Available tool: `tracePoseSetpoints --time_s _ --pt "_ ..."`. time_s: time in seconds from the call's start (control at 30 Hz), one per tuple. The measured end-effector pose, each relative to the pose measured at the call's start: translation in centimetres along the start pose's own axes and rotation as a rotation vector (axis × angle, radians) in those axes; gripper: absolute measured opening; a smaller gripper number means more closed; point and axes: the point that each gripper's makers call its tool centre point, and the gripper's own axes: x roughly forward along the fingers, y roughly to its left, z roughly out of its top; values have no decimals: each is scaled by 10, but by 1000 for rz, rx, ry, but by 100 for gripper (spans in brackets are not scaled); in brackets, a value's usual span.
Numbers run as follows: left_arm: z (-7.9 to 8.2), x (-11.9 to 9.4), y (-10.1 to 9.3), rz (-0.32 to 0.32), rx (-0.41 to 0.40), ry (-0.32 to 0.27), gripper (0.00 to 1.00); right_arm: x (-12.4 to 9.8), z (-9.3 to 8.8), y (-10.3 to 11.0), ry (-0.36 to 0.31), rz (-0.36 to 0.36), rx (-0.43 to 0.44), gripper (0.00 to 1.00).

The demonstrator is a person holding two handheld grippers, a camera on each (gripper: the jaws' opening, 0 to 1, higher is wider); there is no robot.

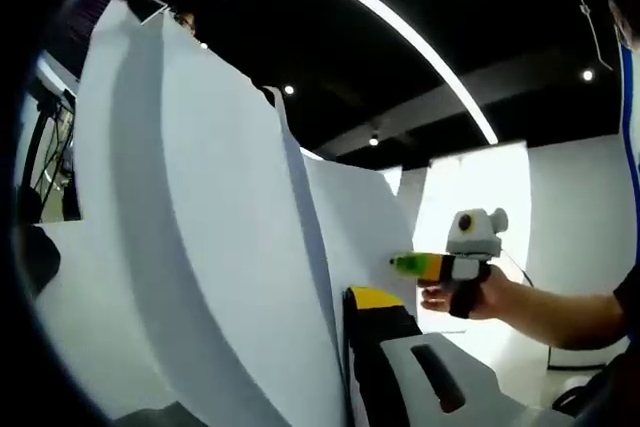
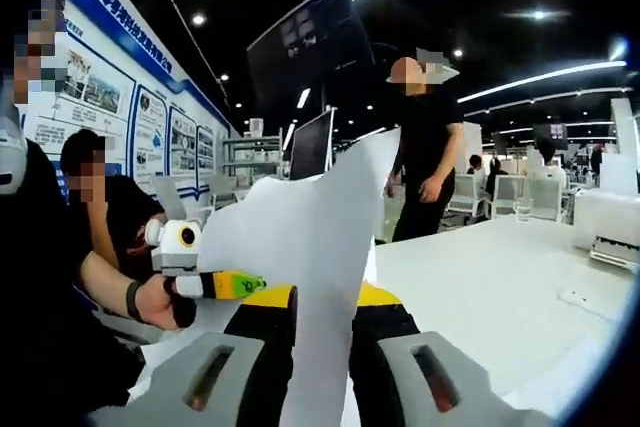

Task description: Organize the stack of printing papers by aligning and flattening the scattered papers on the table

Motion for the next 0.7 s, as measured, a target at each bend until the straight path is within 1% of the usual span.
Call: tracePoseSetpoints --time_s 0.07,0.2,0.3,0.33,0.37,0.4,0.43,0.53,0.63,0.7 --pt "0 0 0 0 -1 -1 8 -2 1 -2 -2 -7 3 15" --pt "0 0 0 2 -1 -1 8 -8 3 -8 -24 -10 50 15" --pt "0 0 0 1 -2 3 8 -12 2 -11 -43 -23 110 15" --pt "0 0 0 0 -1 3 8 -13 5 -16 -64 -27 140 15" --pt "0 0 0 1 -1 2 8 -14 7 -18 -79 -32 173 10" --pt "0 0 0 1 -2 2 8 -15 7 -20 -81 -29 179 4" --pt "0 0 0 1 -3 1 8 -16 8 -20 -86 -33 182 0" --pt "0 0 0 -2 -5 0 8 -16 10 -16 -95 -41 186 0" --pt "1 0 0 -4 -11 0 9 -13 13 -15 -94 -59 141 0" --pt "1 0 0 -4 -14 -1 9 -12 15 -8 -102 -64 122 0"
